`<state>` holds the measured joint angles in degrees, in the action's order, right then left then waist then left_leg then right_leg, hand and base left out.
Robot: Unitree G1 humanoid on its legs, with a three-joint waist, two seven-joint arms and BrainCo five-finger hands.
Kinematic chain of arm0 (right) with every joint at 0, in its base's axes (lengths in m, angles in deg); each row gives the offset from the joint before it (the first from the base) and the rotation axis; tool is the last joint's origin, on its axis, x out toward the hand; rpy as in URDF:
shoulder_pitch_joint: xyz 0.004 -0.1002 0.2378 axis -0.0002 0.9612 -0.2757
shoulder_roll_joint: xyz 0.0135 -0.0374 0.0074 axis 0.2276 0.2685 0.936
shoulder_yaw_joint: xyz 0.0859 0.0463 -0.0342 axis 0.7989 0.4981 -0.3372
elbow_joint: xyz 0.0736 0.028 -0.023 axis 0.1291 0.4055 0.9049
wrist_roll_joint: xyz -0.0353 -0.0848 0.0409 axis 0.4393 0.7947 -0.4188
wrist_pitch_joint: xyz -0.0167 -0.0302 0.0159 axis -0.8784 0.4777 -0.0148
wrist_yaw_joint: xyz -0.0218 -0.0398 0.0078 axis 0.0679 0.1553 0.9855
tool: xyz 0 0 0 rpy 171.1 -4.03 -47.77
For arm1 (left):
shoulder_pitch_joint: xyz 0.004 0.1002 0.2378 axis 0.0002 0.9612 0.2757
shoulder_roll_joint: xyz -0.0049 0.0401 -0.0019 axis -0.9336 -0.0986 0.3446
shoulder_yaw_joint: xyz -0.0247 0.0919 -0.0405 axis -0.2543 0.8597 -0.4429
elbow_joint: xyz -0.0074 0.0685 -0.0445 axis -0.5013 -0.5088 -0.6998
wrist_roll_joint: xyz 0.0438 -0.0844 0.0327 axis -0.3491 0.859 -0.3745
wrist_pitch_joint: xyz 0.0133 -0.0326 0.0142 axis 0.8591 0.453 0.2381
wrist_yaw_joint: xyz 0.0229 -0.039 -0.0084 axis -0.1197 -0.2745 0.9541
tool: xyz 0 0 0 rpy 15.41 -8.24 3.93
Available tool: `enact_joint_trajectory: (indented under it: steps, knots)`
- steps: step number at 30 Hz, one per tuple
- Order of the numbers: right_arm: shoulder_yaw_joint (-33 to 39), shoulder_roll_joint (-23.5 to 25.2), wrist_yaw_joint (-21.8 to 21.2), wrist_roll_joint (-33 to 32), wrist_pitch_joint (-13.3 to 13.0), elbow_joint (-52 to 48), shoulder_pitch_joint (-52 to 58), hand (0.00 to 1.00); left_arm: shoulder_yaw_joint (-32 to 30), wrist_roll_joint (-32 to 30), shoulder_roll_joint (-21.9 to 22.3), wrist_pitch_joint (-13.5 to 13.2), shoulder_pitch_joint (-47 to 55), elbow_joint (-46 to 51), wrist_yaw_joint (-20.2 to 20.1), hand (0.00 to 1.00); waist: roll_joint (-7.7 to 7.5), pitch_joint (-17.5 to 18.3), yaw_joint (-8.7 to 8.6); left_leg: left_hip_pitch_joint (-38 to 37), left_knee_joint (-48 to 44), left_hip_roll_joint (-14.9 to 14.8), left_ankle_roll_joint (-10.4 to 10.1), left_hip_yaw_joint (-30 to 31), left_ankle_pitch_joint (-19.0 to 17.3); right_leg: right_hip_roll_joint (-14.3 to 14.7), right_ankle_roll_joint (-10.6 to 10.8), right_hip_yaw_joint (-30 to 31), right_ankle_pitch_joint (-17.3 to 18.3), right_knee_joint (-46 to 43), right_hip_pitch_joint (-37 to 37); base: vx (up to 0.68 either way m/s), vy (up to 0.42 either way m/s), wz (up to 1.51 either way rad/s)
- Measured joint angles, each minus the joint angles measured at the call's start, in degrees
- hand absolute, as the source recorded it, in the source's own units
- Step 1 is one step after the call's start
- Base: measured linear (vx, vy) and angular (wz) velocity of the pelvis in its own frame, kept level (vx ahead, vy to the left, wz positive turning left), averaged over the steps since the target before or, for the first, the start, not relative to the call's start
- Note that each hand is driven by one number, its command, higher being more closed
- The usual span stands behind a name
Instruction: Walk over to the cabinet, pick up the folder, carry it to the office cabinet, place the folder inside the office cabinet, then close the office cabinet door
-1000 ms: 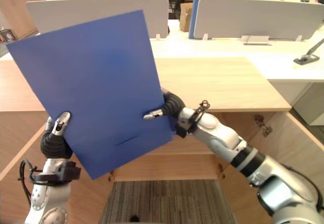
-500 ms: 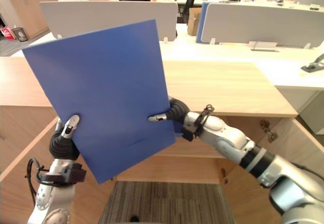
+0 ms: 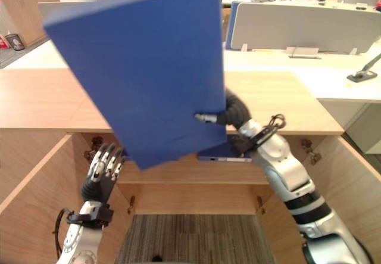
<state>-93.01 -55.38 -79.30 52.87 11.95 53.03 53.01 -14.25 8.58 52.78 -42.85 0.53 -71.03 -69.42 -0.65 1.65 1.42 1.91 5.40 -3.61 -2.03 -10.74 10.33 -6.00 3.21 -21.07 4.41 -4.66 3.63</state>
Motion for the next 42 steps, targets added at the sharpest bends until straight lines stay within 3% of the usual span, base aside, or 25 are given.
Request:
enact_joint_trajectory:
  steps: [6,10,14,17,20,22,27,31,36,42]
  knots:
    - [5.01,3.48,5.83,14.35,-1.00,0.01,0.00,1.00,-2.66,-1.07,3.79,1.73,2.32,-6.41,0.24,0.00,-0.02,0.09,-0.45,0.01,0.00,-0.01,0.00,-0.30,0.00,0.00,0.04,0.25,-0.17,0.17,-0.07,0.00,-0.003,-0.02]
    - [6.74,5.88,8.19,23.69,-1.04,-0.32,-0.01,1.00,-4.12,0.97,5.65,3.12,2.22,-15.98,0.74,0.00,0.00,0.18,-0.55,0.02,0.01,-0.18,-0.01,-0.77,-0.01,0.09,0.01,0.70,-0.24,0.14,-0.34,-0.02,-0.003,-0.05]
    - [7.49,9.41,11.15,26.01,-1.42,-2.29,0.00,1.00,-5.71,5.86,5.60,5.20,0.48,-31.92,0.79,0.00,0.01,0.28,-0.86,0.06,0.00,-0.26,-0.01,-1.09,-0.01,0.13,0.00,0.97,-0.29,0.17,-0.52,-0.02,-0.005,-0.05]
    - [5.76,11.76,11.29,26.90,-2.92,-4.29,1.20,1.00,-6.09,6.83,5.63,6.36,0.39,-37.90,1.29,0.00,-0.06,0.34,-1.04,0.21,0.00,-0.34,-0.01,-1.21,-0.02,0.21,-0.06,1.09,-0.35,0.23,-0.70,0.00,-0.002,-0.01]
    - [-1.01,13.11,9.77,27.74,-3.75,-4.70,4.04,1.00,-6.47,6.81,5.53,6.61,0.39,-42.03,1.63,0.00,-0.09,0.67,-0.85,0.24,0.00,-0.52,-0.05,-1.28,-0.05,0.36,-0.10,1.22,-0.38,0.27,-0.74,-0.01,-0.004,-0.01]
    - [-9.85,13.06,6.34,27.84,-3.72,-3.07,6.21,1.00,-6.67,6.69,4.79,6.70,-1.07,-50.03,1.79,0.00,-0.34,0.89,-0.64,0.28,0.00,-0.87,-0.11,-1.47,-0.09,0.74,-0.30,1.51,-0.50,0.60,-0.79,-0.03,-0.017,-0.06]
    - [-18.32,12.05,0.33,28.15,-3.41,3.10,7.53,1.00,-10.27,3.38,3.32,7.09,-2.03,-61.85,1.77,0.00,-1.18,1.21,-0.26,0.30,0.00,-1.39,-0.46,-1.53,-0.06,1.26,-0.43,1.68,-0.54,0.84,-0.78,-0.01,-0.008,-0.02]
    - [-18.80,11.67,-2.55,28.64,-3.05,8.85,8.88,1.00,-14.31,-0.55,3.17,7.41,-1.82,-66.91,1.76,0.00,-1.28,0.78,-0.17,0.18,0.00,-1.24,-0.80,-1.47,-0.35,1.14,-0.42,1.68,-0.52,0.71,-0.65,0.00,0.000,0.00]
    - [-18.80,11.08,-4.30,34.77,-3.02,17.45,11.10,1.00,-18.29,-4.89,3.18,7.64,-2.19,-70.43,1.75,0.00,-1.12,0.45,-0.19,0.12,0.00,-0.90,-0.58,-1.49,-0.67,0.78,-0.03,1.68,-0.24,0.64,-0.61,0.00,0.000,0.00]
    - [-18.58,11.48,-3.53,50.62,-3.04,36.98,11.55,1.00,-20.33,-8.45,3.20,7.63,-3.52,-71.32,1.36,0.00,-0.78,-1.10,0.31,-0.04,0.00,-0.27,-0.42,-1.30,-0.93,0.11,0.32,1.53,0.03,0.22,-0.54,0.00,0.000,0.01]
